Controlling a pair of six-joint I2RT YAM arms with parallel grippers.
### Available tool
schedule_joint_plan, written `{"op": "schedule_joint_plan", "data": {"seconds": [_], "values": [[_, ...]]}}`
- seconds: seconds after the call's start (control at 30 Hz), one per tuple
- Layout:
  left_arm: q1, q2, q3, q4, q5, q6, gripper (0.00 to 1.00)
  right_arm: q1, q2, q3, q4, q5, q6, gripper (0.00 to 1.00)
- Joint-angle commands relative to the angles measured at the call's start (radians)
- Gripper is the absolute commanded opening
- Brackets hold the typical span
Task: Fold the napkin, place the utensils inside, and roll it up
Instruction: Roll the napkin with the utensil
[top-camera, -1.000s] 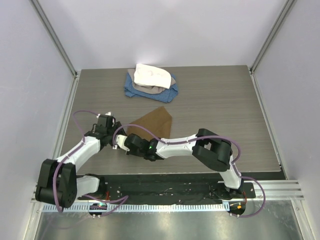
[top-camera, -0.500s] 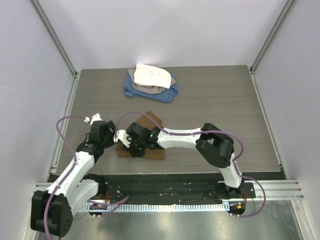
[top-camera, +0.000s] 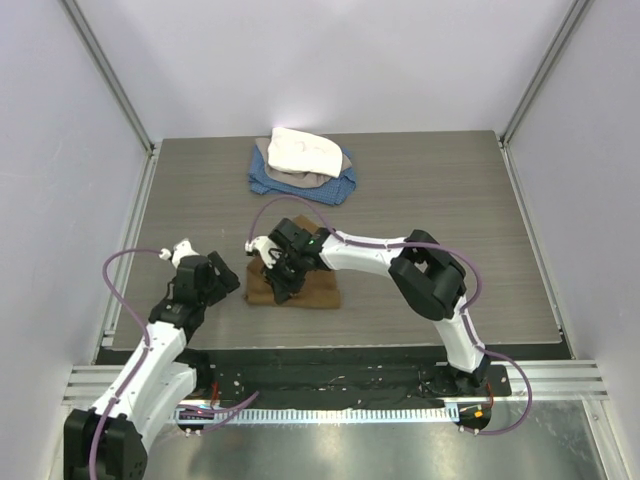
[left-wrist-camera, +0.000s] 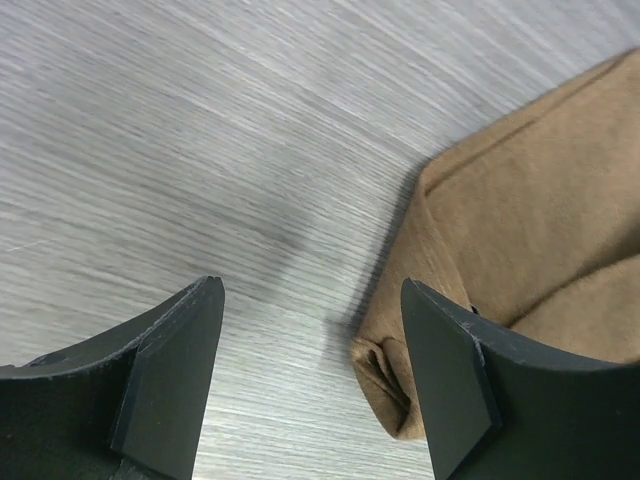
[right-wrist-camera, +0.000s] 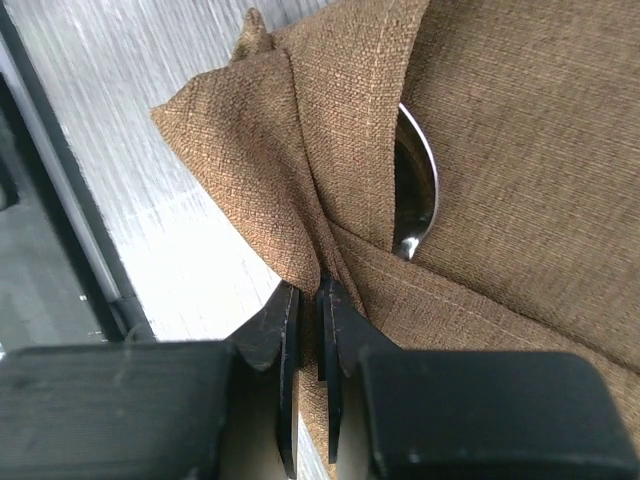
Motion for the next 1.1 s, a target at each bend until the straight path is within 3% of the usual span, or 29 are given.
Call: {"op": "schedule_joint_plan", "data": {"seconds": [0.0,0.23,0.43,1.07], "values": [[0.005,-0.073,-0.051,0.114,0.088,0.015,0.75,-0.03,0.031,0.077,-0.045,-0.105,0.048,0.01],[0.005,-0.171,-0.134,0.245,0.267,0.041,0.73,-0.1,0.102,0.18,-0.102,-0.243,0.112,0.01],[0.005,-0.192,-0.153,0.277,0.294,0.05,0.73,-0.142,0.168,0.249,-0.152,-0.306,0.151,0.01],[0.005,0.047,-0.116,0.458,0.321,0.076,0.59,-0.191,0.28,0.3,-0.163,-0.403,0.226,0.01]]}}
